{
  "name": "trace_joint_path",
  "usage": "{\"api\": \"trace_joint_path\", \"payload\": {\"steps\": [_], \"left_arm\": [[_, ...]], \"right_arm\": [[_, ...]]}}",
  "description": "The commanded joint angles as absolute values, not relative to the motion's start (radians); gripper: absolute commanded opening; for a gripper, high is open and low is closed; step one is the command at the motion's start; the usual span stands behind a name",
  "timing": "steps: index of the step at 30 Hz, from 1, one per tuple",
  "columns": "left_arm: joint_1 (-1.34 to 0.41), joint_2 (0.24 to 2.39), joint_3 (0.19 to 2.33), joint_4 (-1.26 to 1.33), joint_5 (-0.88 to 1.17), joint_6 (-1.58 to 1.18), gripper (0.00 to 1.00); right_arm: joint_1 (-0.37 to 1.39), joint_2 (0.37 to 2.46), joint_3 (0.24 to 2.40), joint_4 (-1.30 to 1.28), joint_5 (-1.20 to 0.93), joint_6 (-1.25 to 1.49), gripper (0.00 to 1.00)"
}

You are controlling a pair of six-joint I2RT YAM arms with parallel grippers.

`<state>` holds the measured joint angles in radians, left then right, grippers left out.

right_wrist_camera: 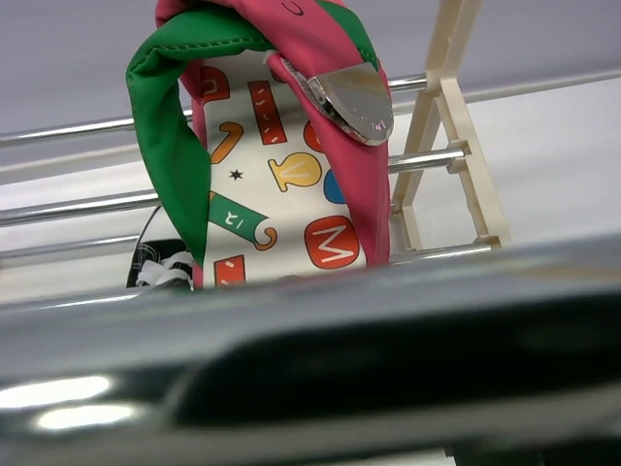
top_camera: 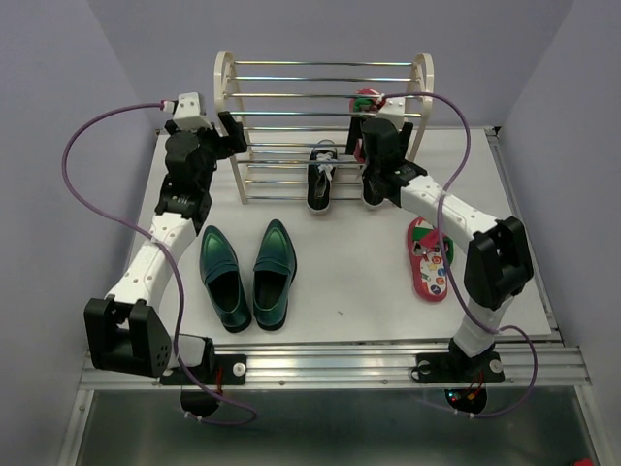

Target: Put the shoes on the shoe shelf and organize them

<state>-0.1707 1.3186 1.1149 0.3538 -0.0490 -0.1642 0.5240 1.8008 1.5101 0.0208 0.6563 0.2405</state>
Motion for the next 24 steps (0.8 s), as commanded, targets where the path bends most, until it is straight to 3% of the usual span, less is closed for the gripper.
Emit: {"api": "trace_joint_path", "payload": {"steps": [1, 12, 17, 24], "left_arm": [[-0.175, 1.264, 1.115, 0.351, -0.063, -0.199, 0.99], [-0.19, 1.128, 1.086, 0.229, -0.07, -0.302, 0.99], [-0.257, 1.066, 1.03, 0.18, -0.087, -0.345, 0.99], [-0.452, 1.035, 0.985, 0.121, -0.196, -0.373, 0.99]], "right_arm": [[0.518, 1.709, 1.516, 0.045, 0.618, 0.255, 1.0], [0.518, 1.453, 1.366, -0.112, 0.287, 0.285, 1.0], [0.518, 1.236, 1.197, -0.224, 0.301, 0.342, 1.0], [0.502, 1.097, 1.052, -0.497, 0.558, 0.526, 1.0]]}}
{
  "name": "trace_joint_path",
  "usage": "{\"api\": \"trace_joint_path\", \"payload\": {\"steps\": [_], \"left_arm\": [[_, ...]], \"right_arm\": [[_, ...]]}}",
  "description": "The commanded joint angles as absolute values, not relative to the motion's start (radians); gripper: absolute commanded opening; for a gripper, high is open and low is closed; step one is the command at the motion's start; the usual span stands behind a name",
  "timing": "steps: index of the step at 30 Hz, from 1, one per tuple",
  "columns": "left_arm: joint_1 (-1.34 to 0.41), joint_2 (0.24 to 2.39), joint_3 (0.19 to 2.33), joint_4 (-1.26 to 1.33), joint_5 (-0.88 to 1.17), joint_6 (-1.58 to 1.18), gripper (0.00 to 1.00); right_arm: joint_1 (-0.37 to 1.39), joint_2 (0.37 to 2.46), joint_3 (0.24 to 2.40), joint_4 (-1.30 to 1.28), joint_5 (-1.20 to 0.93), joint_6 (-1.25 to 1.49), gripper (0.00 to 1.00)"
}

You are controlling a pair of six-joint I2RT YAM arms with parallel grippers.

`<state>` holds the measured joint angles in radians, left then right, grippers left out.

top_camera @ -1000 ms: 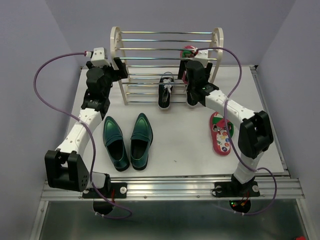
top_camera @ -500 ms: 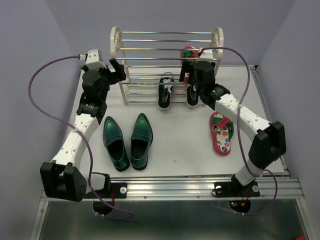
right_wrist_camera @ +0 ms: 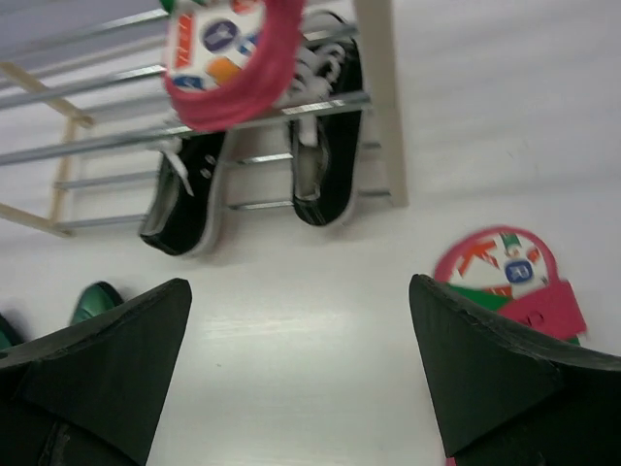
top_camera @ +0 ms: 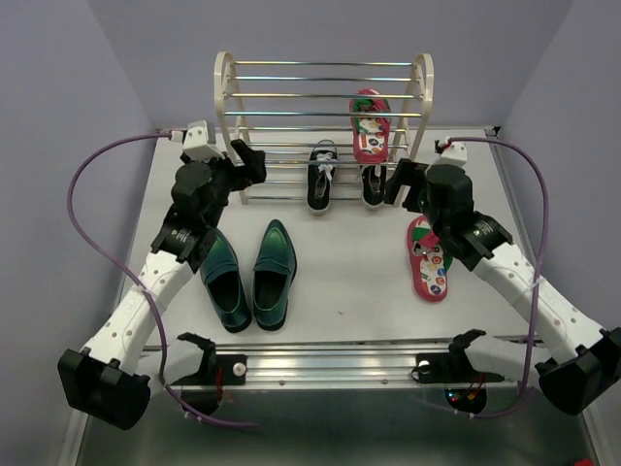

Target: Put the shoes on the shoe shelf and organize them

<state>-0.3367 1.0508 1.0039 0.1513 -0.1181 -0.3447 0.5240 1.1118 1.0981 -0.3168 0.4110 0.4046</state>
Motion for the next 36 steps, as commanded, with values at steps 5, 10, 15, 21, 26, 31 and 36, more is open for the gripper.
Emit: {"api": "trace_joint_path", "payload": {"steps": [5, 10, 15, 21, 26, 31, 36], "left_arm": [[-0.587, 1.054, 0.959, 0.103, -0.203, -0.394, 0.99], [-0.664, 1.057, 0.936, 0.086, -0.192, -0.403, 0.99], [-0.716, 1.074, 0.913, 0.069, -0.164, -0.391, 0.99], [-0.721, 1.095, 0.905, 0.064, -0.158, -0.396, 0.99], [-0.722, 1.1, 0.916, 0.066, -0.167, -0.385, 0.99], [-0.723, 1.104, 0.922, 0.067, -0.172, -0.383, 0.99], [-0.722, 1.118, 0.913, 0.071, -0.158, -0.394, 0.99]], "right_arm": [[0.293, 1.101, 0.95, -0.56, 0.463, 0.58, 1.0], [0.186, 1.155, 0.894, -0.557, 0.428, 0.583, 1.0], [0.121, 1.212, 0.859, -0.503, 0.425, 0.577, 1.0], [0.089, 1.297, 0.827, -0.371, 0.33, 0.549, 0.99], [0.089, 1.361, 0.813, -0.33, 0.272, 0.546, 0.83], [0.089, 1.327, 0.77, -0.264, 0.152, 0.537, 0.24], [0.089, 1.214, 0.72, -0.23, -0.007, 0.549, 0.01]]}}
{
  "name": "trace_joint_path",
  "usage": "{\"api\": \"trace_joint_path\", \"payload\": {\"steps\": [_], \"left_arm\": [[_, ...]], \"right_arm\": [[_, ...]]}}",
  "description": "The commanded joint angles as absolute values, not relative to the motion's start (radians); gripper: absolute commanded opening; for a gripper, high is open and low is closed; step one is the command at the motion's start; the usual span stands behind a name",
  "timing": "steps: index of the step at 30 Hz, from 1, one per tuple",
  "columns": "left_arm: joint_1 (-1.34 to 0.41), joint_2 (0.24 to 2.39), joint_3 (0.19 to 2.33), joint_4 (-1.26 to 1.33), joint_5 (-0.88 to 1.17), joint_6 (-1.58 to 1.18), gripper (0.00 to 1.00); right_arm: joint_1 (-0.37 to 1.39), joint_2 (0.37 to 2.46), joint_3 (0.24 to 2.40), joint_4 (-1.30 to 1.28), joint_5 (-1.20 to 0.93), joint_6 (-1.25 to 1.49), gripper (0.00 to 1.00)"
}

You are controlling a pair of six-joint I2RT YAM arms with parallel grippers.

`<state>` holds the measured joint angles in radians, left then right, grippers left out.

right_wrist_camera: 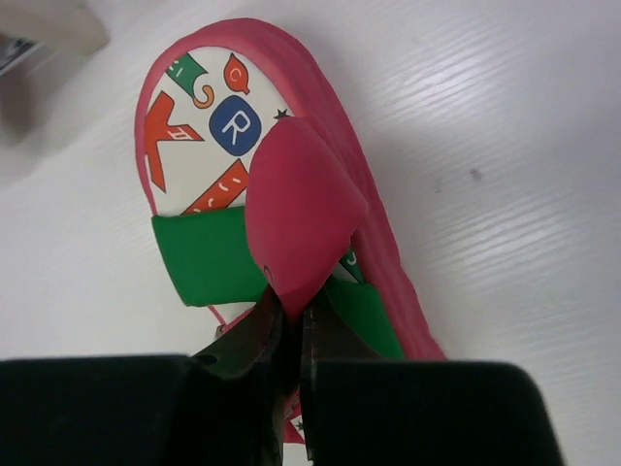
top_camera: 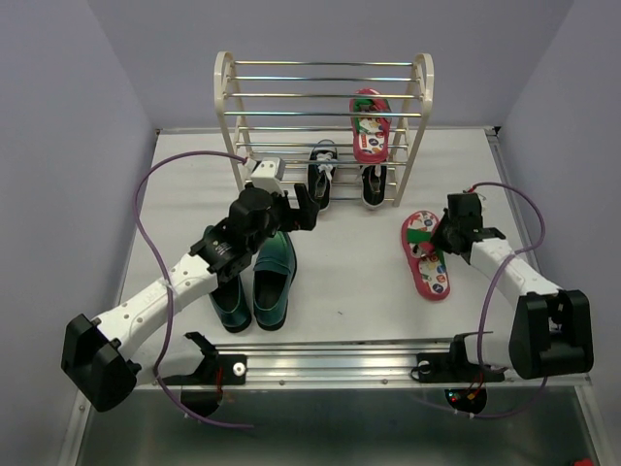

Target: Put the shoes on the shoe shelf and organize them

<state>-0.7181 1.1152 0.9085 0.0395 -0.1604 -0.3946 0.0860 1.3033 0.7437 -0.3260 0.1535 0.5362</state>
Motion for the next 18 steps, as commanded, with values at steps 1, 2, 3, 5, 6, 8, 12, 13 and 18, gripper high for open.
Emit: {"api": "trace_joint_path", "payload": {"steps": [1, 2, 3, 5, 6, 8, 12, 13, 18], "left_arm": [[-0.723, 1.123, 0.913, 0.072, -0.152, -0.396, 0.99], [-0.724, 1.126, 0.911, 0.074, -0.144, -0.403, 0.99], [-0.724, 1.127, 0.91, 0.077, -0.14, -0.403, 0.99], [-0.73, 1.131, 0.905, 0.083, -0.137, -0.413, 0.99], [-0.733, 1.131, 0.904, 0.084, -0.137, -0.42, 0.99], [-0.739, 1.135, 0.904, 0.09, -0.133, -0.426, 0.99], [-0.756, 1.141, 0.905, 0.092, -0.14, -0.44, 0.99], [-0.761, 1.141, 0.904, 0.092, -0.143, -0.443, 0.99], [-0.793, 1.146, 0.891, 0.092, -0.167, -0.475, 0.99]], "right_arm": [[0.089, 1.195, 0.703, -0.216, -0.091, 0.584, 0.01], [0.089, 1.154, 0.669, -0.18, -0.121, 0.612, 0.01], [0.089, 1.134, 0.651, -0.163, -0.15, 0.639, 0.01], [0.118, 1.1, 0.631, -0.131, -0.184, 0.714, 0.01], [0.132, 1.074, 0.626, -0.126, -0.18, 0.738, 0.01], [0.176, 1.059, 0.624, -0.1, -0.163, 0.805, 0.01], [0.276, 1.06, 0.614, -0.02, -0.095, 0.922, 0.01], [0.297, 1.081, 0.617, -0.012, -0.068, 0.943, 0.01], [0.405, 1.144, 0.623, 0.049, 0.03, 1.081, 0.01]]}}
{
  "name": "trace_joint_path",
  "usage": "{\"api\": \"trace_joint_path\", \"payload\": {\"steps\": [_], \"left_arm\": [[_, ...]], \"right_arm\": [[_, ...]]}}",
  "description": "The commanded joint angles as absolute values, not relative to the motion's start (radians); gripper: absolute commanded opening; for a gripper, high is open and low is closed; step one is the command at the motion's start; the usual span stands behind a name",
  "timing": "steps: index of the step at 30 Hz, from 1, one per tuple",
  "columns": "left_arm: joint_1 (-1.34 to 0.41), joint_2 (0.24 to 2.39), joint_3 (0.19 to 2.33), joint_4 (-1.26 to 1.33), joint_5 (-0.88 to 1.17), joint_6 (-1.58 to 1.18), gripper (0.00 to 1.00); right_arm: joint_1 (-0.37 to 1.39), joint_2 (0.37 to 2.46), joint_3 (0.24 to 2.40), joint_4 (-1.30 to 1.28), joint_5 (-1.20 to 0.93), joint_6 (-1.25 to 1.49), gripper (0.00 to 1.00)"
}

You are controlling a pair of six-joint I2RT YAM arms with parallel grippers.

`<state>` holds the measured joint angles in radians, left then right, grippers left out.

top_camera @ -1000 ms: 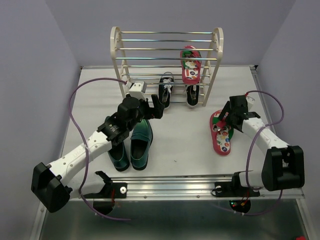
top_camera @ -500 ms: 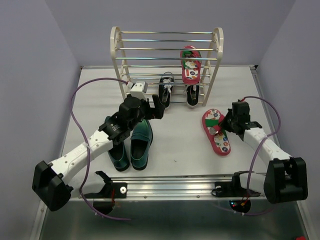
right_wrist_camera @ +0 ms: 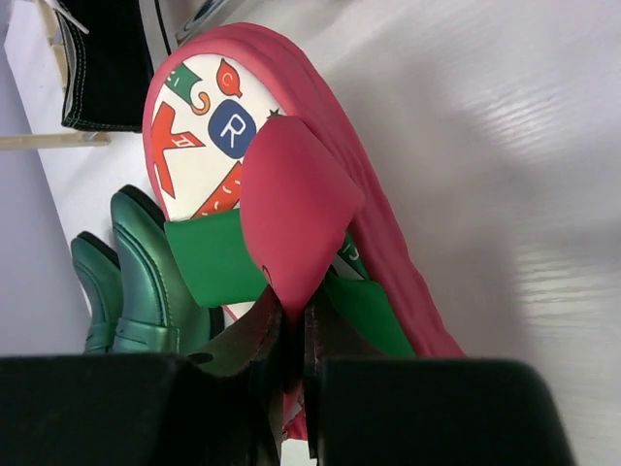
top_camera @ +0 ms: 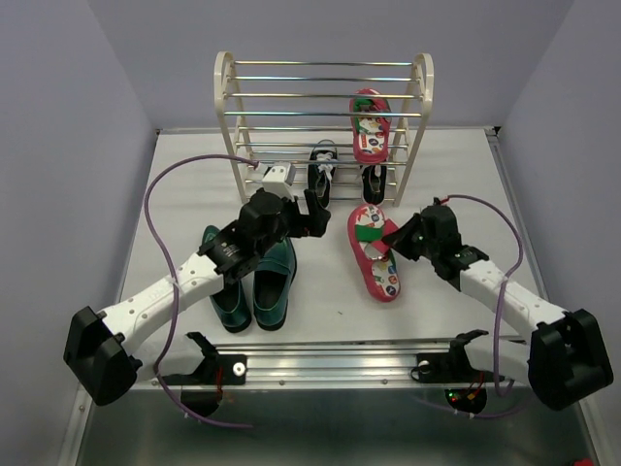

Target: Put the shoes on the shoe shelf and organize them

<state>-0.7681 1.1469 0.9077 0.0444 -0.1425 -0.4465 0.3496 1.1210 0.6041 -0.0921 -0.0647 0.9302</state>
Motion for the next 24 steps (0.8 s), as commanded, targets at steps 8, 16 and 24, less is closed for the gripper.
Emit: {"api": "trace_joint_path", "payload": {"steps": [8, 16, 24], "left_arm": [[-0.864, 1.195, 0.873, 0.083, -0.219, -0.561, 0.99], [-0.988, 1.288, 0.884, 0.06, -0.322, -0.695, 0.99], [-1.124, 1.42, 0.945, 0.04, -0.38, -0.794, 0.99]], "right_arm": [[0.495, 1.255, 0.683, 0.012, 0.158, 1.164, 0.19], [0.515, 1.292, 0.701, 0.003, 0.163, 1.137, 0.8], [0.515, 1.141, 0.762, -0.205, 0.3, 0.974, 1.0]]}}
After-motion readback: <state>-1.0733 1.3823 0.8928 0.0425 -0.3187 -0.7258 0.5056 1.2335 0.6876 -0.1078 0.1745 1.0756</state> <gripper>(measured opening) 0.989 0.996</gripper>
